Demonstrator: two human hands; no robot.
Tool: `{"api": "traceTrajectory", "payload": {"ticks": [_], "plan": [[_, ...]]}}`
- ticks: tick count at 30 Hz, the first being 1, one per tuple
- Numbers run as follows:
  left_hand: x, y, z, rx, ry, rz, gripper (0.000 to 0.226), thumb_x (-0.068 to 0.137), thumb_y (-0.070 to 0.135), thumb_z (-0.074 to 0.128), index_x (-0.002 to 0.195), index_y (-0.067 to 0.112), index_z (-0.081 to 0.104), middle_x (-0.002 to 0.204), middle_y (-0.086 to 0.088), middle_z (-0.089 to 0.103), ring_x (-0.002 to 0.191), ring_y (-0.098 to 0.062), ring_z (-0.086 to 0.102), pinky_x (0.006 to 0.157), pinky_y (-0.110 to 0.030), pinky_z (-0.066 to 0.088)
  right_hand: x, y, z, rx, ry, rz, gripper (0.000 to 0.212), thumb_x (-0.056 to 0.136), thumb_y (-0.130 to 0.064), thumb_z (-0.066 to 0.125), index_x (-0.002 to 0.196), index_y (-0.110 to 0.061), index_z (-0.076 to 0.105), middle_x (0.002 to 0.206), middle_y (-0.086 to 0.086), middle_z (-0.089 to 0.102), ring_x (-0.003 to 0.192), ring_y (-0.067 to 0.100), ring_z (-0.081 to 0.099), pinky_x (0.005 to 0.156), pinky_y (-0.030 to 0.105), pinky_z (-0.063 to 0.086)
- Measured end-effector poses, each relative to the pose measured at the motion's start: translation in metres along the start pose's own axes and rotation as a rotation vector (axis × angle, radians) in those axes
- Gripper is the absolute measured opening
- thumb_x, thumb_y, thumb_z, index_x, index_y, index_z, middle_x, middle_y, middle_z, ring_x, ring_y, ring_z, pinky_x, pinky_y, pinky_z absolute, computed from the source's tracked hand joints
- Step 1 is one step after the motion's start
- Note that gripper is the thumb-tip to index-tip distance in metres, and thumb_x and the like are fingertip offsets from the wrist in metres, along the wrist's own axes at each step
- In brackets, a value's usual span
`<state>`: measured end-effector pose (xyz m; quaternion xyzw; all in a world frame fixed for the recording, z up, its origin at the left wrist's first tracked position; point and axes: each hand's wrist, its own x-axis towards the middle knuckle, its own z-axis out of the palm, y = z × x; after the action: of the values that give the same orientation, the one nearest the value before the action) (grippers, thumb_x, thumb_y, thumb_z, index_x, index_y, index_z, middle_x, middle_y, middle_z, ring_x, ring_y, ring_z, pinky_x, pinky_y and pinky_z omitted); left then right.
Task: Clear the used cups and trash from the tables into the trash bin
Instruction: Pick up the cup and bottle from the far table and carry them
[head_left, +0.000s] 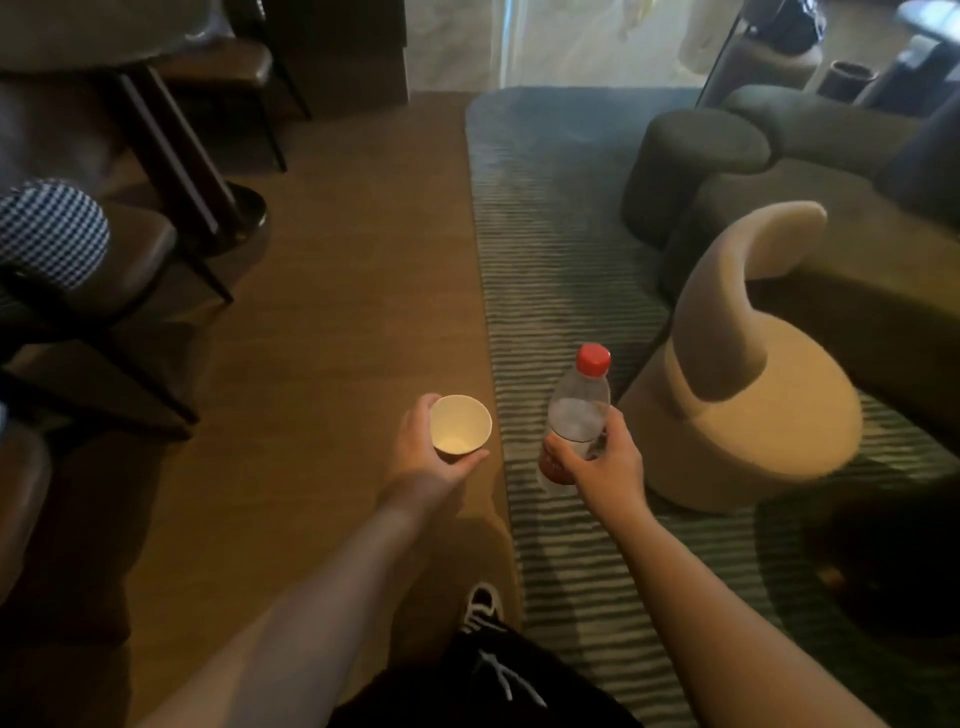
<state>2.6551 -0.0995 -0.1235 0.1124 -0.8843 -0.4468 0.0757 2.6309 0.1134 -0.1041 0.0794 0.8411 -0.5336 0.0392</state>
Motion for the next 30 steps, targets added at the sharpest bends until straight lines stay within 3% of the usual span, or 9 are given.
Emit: {"api": "traceTrajectory", "payload": {"ticks": [5,14,21,27,30], "plan": [[0.142,0.018,0.009,0.028,0.045,0.027,0.08,0.062,0.043,0.084,0.128,0.02,0.044,0.12,-0.001,0.055,0.102,-0.019,0.053,0.076,-0.027,0.042,0.134,-0.048,0.01,0.019,-0.011,0.01,0.055,0.076,-0.031,0.075,0.123,-0.024,0.047,0.119,-0.004,0.057,0.111,0.014,0.054,0.094,0.039,0.049],[0.441,-0.002,0.056,0.001,0.034,0.048,0.078,0.061,0.047,0.083,0.124,0.027,0.042,0.117,0.004,0.057,0.102,-0.014,0.054,0.078,-0.025,0.042,0.412,-0.091,0.071,0.019,0.048,0.031,0.054,0.077,-0.031,0.074,0.123,-0.021,0.048,0.119,-0.003,0.056,0.111,0.014,0.053,0.095,0.04,0.048],[0.701,0.02,0.065,0.031,-0.023,0.112,0.078,0.06,0.046,0.084,0.123,0.026,0.042,0.116,0.005,0.055,0.099,-0.013,0.051,0.077,-0.025,0.04,0.649,-0.188,0.109,0.087,0.091,0.11,0.052,0.078,-0.028,0.074,0.122,-0.021,0.048,0.115,-0.003,0.058,0.108,0.015,0.057,0.093,0.037,0.049],[0.862,0.043,0.096,0.017,-0.101,0.145,0.08,0.06,0.043,0.085,0.125,0.02,0.045,0.118,0.001,0.053,0.102,-0.013,0.049,0.081,-0.023,0.038,0.799,-0.221,0.11,0.11,0.143,0.154,0.052,0.078,-0.027,0.074,0.123,-0.023,0.047,0.117,-0.002,0.059,0.109,0.015,0.057,0.096,0.042,0.049],[0.939,0.044,0.128,0.006,-0.16,0.143,0.08,0.06,0.047,0.083,0.125,0.022,0.043,0.118,0.003,0.052,0.103,-0.013,0.049,0.08,-0.025,0.04,0.876,-0.219,0.111,0.115,0.172,0.159,0.049,0.077,-0.029,0.074,0.118,-0.029,0.047,0.112,-0.007,0.059,0.105,0.012,0.058,0.091,0.036,0.051]]}}
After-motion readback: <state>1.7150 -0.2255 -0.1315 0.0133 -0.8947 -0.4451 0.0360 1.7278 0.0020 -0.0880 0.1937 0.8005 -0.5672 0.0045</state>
